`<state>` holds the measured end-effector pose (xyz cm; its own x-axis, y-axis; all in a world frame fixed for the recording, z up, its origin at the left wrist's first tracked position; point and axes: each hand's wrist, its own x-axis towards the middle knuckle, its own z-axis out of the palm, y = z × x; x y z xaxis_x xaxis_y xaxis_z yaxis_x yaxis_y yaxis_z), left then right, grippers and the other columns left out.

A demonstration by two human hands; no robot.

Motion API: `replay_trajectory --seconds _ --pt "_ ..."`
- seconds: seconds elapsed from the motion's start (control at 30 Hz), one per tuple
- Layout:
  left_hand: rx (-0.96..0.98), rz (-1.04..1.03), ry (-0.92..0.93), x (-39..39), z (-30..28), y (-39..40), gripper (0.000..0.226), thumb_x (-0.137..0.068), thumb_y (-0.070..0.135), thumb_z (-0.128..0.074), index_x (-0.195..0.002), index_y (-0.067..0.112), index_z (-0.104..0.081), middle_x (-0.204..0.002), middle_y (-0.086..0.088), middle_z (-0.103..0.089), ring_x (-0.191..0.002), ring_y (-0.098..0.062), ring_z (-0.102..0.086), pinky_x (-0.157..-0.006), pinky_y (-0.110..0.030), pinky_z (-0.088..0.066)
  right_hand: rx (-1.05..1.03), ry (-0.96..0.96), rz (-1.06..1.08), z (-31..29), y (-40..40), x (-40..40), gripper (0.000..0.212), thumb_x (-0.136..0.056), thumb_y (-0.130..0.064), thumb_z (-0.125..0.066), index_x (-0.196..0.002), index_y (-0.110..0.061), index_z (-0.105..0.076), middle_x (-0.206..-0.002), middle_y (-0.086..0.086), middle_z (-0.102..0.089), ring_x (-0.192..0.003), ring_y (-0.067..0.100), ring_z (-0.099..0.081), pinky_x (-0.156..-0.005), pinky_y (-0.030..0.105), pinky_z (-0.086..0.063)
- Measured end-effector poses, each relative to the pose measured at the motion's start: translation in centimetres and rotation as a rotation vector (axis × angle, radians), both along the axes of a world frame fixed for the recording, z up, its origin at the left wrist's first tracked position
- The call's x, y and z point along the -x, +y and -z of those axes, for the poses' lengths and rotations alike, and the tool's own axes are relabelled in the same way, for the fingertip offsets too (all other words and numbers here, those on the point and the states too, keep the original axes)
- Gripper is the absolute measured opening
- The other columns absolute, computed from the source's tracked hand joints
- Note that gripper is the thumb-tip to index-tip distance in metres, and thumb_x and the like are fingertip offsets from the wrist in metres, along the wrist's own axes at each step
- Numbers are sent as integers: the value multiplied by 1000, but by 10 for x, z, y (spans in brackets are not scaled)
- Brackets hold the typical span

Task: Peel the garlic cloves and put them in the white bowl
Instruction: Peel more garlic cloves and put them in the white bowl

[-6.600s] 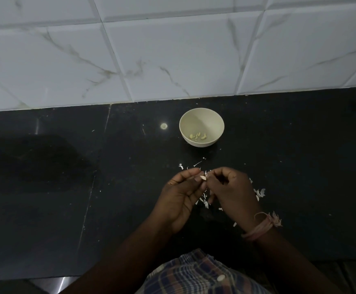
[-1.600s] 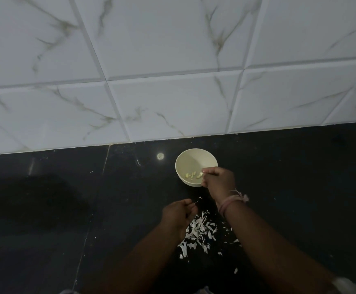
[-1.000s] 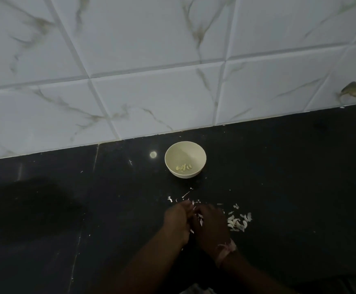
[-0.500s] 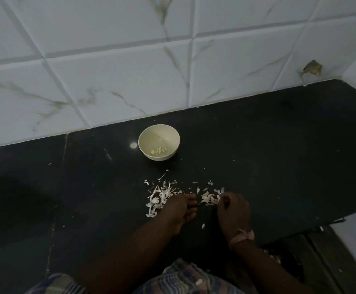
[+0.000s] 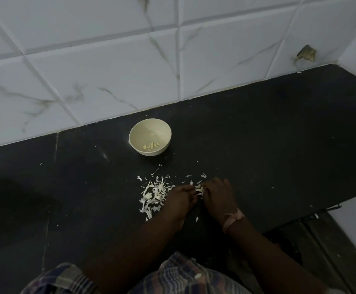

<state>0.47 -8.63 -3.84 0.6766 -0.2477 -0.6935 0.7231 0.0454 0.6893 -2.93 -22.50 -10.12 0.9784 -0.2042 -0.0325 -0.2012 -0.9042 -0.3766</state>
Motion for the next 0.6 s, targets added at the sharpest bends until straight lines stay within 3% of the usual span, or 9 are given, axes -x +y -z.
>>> replay_trajectory --seconds 0.1,0.2,0.27,0.33,0.4,0.47,0.53,0.6 --pt "-31 -6 -23 1 2 -1 21 -96 -11 -55 -108 2 -67 -89 -12 -72 -79 -16 -68 -71 -20 -59 -23 -136 21 -4 7 7 27 -87 -23 -49 -104 -18 -70 -101 3 -68 -91 26 -61 -84 36 -39" --pt "-52 0 -34 2 2 -2 21 -97 -8 -55 -102 8 -68 -92 -14 -73 -81 -17 -68 -72 -23 -58 141 -500 -70 -15 20 17 24 -78 -16 -45 -82 -12 -69 -86 3 -66 -82 22 -51 -73 37 -33" --pt "-60 -4 -28 2 2 -1 22 -97 -7 -55 -109 6 -68 -100 -19 -74 -83 -19 -68 -73 -25 -58 189 -594 -68 -18 23 18 26 -77 -17 -44 -70 -13 -69 -78 2 -66 -79 21 -52 -73 38 -36" --pt "-68 -4 -25 2 4 -2 24 -97 -6 -54 -112 6 -67 -103 -22 -74 -82 -20 -68 -71 -26 -57 248 -518 -68 -17 22 16 30 -81 -21 -43 -66 -16 -69 -72 0 -66 -71 22 -62 -77 37 -42" --pt "-67 -4 -23 2 7 -3 23 -97 -5 -55 -113 5 -67 -99 -21 -73 -82 -21 -67 -70 -27 -56 293 -372 -97 -14 20 11 28 -80 -22 -47 -62 -18 -68 -66 -2 -64 -65 23 -63 -78 36 -36" --pt "-62 7 -21 1 9 -3 22 -98 -5 -55 -114 5 -67 -101 -20 -74 -85 -23 -67 -73 -29 -57 288 -106 -104 -17 21 2 12 -69 -25 -67 -58 -21 -67 -63 -5 -63 -62 21 -61 -73 35 -30" --pt "-56 21 -12 -1 9 -2 23 -97 -4 -56 -115 6 -67 -106 -21 -75 -88 -24 -69 -77 -31 -57 307 82 -78 -15 25 -7 18 -55 -29 -84 -59 -23 -68 -66 -6 -65 -66 21 -62 -75 35 -30" --pt "-37 23 2 -2 7 -2 26 -97 -6 -53 -117 5 -66 -102 -16 -75 -87 -23 -69 -75 -31 -57 315 186 -94 -15 26 -11 16 -68 -32 -80 -79 -23 -73 -85 -2 -69 -85 24 -63 -85 38 -39"
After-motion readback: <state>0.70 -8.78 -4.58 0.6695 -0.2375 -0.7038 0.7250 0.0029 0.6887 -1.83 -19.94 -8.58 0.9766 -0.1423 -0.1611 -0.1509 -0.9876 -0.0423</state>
